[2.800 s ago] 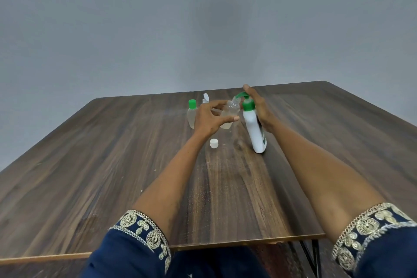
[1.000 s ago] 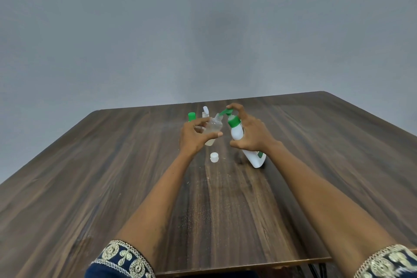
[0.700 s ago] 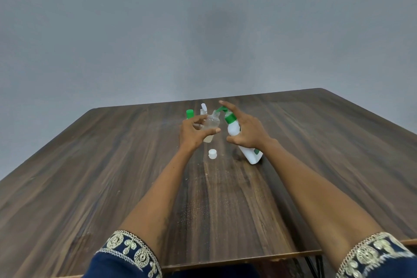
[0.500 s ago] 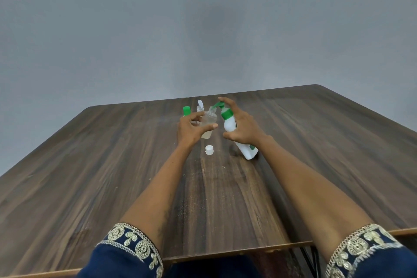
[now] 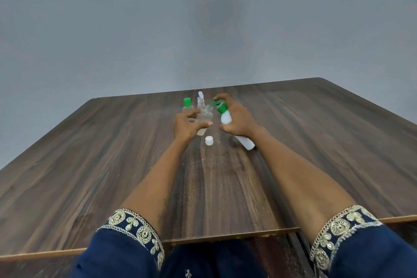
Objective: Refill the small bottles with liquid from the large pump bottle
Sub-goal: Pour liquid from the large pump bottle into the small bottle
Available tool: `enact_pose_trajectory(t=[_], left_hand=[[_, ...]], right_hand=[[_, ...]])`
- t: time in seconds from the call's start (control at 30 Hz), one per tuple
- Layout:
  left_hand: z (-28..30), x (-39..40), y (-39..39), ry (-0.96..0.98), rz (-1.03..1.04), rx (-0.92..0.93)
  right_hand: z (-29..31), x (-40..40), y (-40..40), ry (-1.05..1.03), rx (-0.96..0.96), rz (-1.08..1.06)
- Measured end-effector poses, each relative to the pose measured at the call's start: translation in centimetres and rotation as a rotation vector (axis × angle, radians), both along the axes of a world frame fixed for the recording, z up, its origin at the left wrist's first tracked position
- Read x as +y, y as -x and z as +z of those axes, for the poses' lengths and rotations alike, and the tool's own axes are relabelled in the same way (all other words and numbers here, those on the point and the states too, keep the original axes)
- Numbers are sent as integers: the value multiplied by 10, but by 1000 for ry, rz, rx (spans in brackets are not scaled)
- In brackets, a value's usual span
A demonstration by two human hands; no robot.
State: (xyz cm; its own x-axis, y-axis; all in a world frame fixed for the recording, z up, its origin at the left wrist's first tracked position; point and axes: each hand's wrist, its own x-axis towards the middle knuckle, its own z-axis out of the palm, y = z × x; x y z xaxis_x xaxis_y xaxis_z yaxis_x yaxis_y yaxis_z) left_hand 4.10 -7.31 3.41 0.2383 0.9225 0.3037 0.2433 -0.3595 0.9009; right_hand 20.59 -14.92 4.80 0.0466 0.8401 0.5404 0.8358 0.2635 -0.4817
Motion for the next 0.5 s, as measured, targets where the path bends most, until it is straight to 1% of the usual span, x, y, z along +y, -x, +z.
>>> enact_pose_trajectory(t=[0.1, 0.2, 0.37, 0.5], left_hand=[[-2, 2, 4, 4, 11, -12], [-2, 4, 7, 1, 11, -15], [-11, 3, 11, 0, 21, 31], [-12, 1, 12, 17, 27, 0]], right_hand=[[-1, 2, -1, 37, -62, 39], [-2, 5, -1, 58, -76, 58], [-2, 9, 5, 65, -96, 8], [-4, 11, 5, 67, -140, 11]])
